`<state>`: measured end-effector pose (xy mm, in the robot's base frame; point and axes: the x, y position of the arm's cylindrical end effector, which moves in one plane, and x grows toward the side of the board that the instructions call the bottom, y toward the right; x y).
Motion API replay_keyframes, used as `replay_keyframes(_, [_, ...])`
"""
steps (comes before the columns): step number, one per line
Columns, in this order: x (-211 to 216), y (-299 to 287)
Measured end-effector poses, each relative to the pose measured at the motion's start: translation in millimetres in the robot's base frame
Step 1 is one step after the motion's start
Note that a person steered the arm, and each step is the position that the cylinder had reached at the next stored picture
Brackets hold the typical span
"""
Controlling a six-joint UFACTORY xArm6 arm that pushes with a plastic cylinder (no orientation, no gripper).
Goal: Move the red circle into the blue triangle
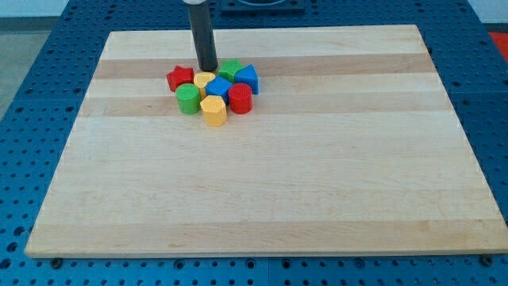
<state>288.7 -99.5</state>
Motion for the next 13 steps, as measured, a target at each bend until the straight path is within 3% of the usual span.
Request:
replay_keyframes(1, [-12, 4])
replay_keyframes(3, [-14, 154])
replay_keyframes(4, [13, 215])
replay_keyframes(5, [91, 202])
replay_keyframes(6, [139, 171])
replay_keyframes(8, [143, 107])
replay_keyframes(13, [135, 74])
